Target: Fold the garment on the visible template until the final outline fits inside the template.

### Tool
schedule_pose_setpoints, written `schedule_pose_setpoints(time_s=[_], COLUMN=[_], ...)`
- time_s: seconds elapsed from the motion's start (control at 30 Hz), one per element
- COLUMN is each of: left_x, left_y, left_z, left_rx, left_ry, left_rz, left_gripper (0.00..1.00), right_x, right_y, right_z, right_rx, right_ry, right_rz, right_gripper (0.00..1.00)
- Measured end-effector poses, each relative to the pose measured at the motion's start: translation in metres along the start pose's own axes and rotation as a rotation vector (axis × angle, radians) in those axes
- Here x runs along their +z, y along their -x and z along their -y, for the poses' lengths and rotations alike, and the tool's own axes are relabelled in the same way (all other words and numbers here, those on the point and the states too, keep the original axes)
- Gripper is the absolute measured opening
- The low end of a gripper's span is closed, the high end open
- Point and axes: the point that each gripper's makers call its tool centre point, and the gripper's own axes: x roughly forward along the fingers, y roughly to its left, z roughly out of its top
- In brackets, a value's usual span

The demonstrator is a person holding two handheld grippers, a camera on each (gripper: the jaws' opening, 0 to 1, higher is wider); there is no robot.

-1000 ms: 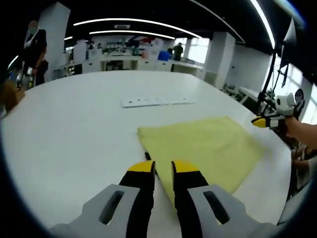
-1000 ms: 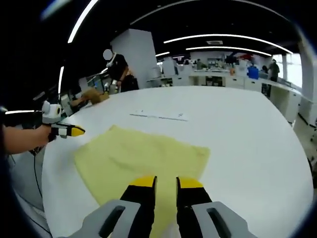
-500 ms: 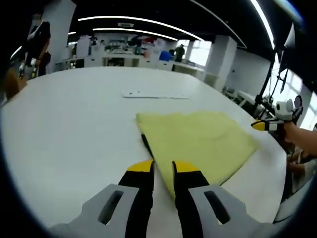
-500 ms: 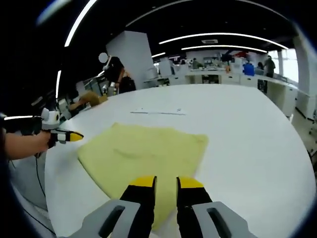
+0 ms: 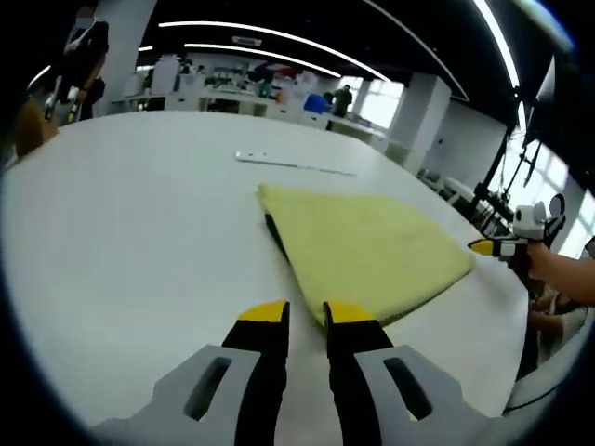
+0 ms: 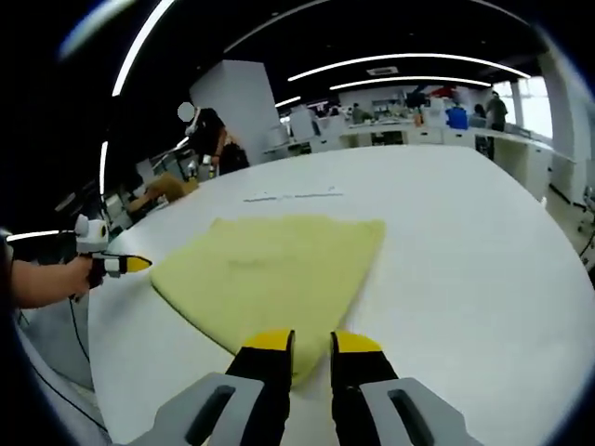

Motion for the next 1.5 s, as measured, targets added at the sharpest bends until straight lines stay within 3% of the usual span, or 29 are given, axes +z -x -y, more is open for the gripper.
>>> schedule_pose_setpoints(time_s=[0.47,0.97,1.5], left_x=[-0.029,-0.026,-0.024], left_y=[0.002,-0.004,-0.007], left_z=[0.017,0.025,0.027], left_rx=[-0.036,-0.041,-0.039], left_ry=[0.019,-0.019,-0.023], left_rz=[-0.042,-0.05,-0.055], left_gripper=[0.12,0.06,0.0], right_x=[-0.02,-0.033,-0.033], right_y=[0.01,0.015,0.006], right_z=[-0.002,-0.002,-0.017], right_rx=[0.001,0.007,0.061], right_ry=[-0.033,-0.008,0.001], right_rz=[-0.012,-0.049,-0.048], right_gripper=[0.11,0.1,0.04])
